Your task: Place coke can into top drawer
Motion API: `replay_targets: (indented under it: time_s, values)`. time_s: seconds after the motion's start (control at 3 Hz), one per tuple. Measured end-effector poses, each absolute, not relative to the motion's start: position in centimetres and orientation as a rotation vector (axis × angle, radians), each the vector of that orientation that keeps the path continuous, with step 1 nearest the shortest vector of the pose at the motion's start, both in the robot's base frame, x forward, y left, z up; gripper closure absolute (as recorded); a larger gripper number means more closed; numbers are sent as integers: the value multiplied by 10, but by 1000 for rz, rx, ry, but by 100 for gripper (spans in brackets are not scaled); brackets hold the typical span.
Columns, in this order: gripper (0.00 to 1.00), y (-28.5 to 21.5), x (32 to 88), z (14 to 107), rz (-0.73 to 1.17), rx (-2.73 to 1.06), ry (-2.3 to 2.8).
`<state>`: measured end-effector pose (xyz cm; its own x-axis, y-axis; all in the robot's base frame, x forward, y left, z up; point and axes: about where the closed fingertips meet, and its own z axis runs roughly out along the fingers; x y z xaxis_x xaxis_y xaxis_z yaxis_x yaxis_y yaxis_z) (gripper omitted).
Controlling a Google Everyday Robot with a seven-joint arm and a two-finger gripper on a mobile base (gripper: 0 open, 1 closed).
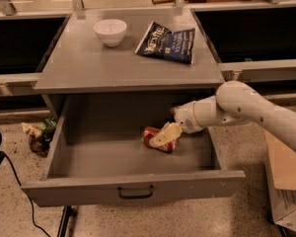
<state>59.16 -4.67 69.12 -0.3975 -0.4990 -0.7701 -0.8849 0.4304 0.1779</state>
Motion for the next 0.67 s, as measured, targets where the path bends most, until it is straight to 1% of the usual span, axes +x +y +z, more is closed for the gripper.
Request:
replay_targets:
  time_s: [0.67]
  values:
    - [0, -59, 561, 746, 719, -1156, 1917]
